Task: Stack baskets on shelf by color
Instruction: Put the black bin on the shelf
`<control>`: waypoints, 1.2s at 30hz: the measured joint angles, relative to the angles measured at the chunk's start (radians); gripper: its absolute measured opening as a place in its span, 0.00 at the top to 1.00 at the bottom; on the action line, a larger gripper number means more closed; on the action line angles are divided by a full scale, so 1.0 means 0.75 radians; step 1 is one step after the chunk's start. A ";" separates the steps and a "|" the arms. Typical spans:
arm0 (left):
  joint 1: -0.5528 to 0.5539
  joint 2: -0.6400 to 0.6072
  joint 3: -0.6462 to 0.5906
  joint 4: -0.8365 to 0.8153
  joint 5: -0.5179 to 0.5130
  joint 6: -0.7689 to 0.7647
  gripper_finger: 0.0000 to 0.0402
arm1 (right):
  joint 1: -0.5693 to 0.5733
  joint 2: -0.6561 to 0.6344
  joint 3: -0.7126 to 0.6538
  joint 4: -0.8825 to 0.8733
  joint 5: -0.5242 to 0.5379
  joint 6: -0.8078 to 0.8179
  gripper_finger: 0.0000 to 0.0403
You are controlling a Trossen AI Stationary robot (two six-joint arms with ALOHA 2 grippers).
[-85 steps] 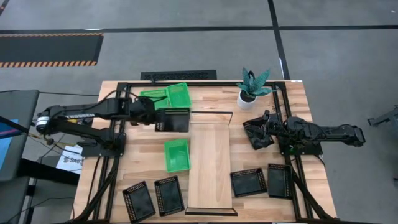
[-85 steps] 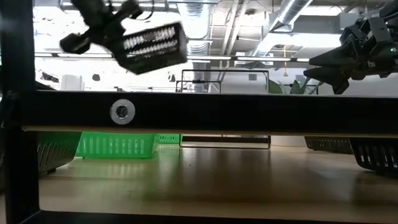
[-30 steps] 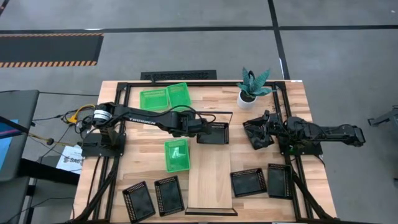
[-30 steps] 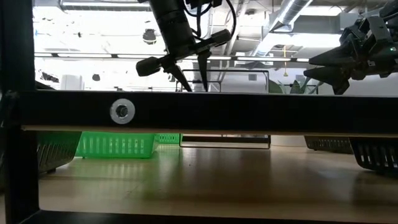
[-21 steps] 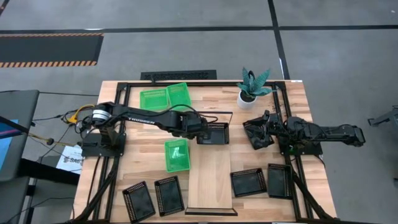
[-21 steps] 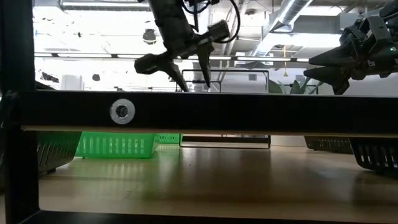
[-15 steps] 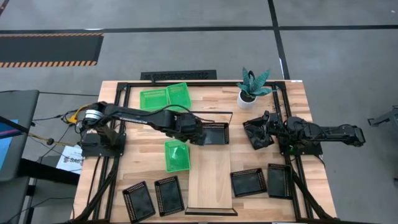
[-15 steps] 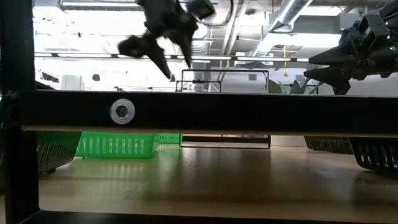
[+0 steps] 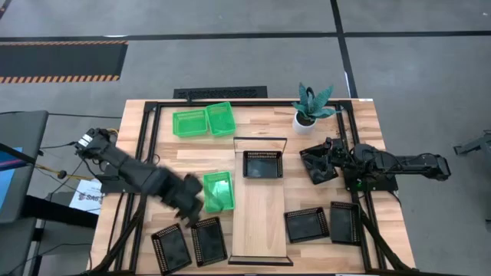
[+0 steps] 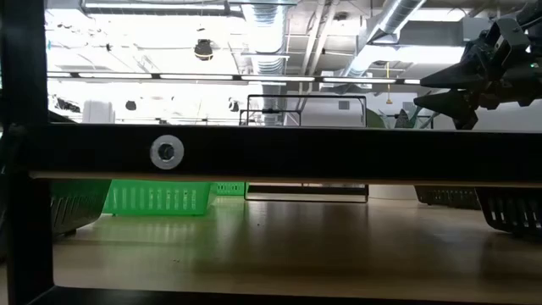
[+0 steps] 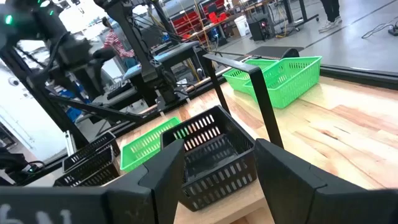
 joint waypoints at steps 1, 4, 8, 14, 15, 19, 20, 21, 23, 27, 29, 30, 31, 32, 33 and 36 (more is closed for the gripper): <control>-0.053 0.002 -0.018 0.005 0.001 -0.025 0.52 | 0.000 0.000 0.000 0.000 0.000 0.000 0.46; -0.181 0.004 -0.102 0.053 0.009 -0.113 0.52 | 0.000 0.000 0.000 0.000 0.000 0.000 0.46; -0.293 0.005 -0.223 0.119 0.008 -0.200 0.52 | -0.001 0.000 0.000 -0.001 0.000 0.000 0.46; -0.392 0.005 -0.433 0.426 0.025 -0.217 0.52 | -0.001 0.000 0.000 -0.001 0.000 0.007 0.46; -0.400 0.005 -0.471 0.464 0.034 -0.219 0.52 | -0.001 0.000 0.000 -0.001 0.000 0.021 0.46; -0.417 0.005 -0.589 0.508 0.043 -0.235 0.52 | -0.002 0.000 0.000 -0.001 0.000 0.071 0.46; -0.418 0.005 -0.610 0.506 0.041 -0.230 0.52 | -0.002 0.000 0.000 -0.001 0.000 0.084 0.46; -0.417 0.005 -0.628 0.511 0.038 -0.215 0.52 | -0.002 0.000 0.000 -0.001 0.001 0.094 0.46; -0.416 0.005 -0.667 0.538 0.042 -0.182 0.52 | -0.002 0.000 0.000 -0.001 0.001 0.105 0.46; -0.417 0.005 -0.744 0.729 0.072 -0.122 0.52 | -0.002 0.000 0.000 -0.001 0.001 0.105 0.46; -0.417 0.005 -0.791 0.785 0.105 -0.124 0.54 | -0.002 0.000 0.000 -0.001 0.001 0.110 0.46; -0.416 0.005 -0.811 0.791 0.125 -0.139 0.56 | -0.002 0.000 0.000 -0.001 0.001 0.116 0.46; -0.410 0.005 -0.827 0.793 0.147 -0.158 0.59 | -0.002 0.000 0.000 -0.001 0.001 0.128 0.46; -0.404 0.005 -0.838 0.793 0.173 -0.176 0.63 | -0.002 0.000 0.000 -0.001 0.001 0.142 0.46; -0.400 0.005 -0.846 0.795 0.198 -0.188 0.67 | -0.002 0.000 0.000 -0.001 0.001 0.149 0.46; -0.396 0.005 -0.848 0.793 0.244 -0.199 0.86 | -0.002 0.000 0.000 -0.001 0.001 0.150 0.46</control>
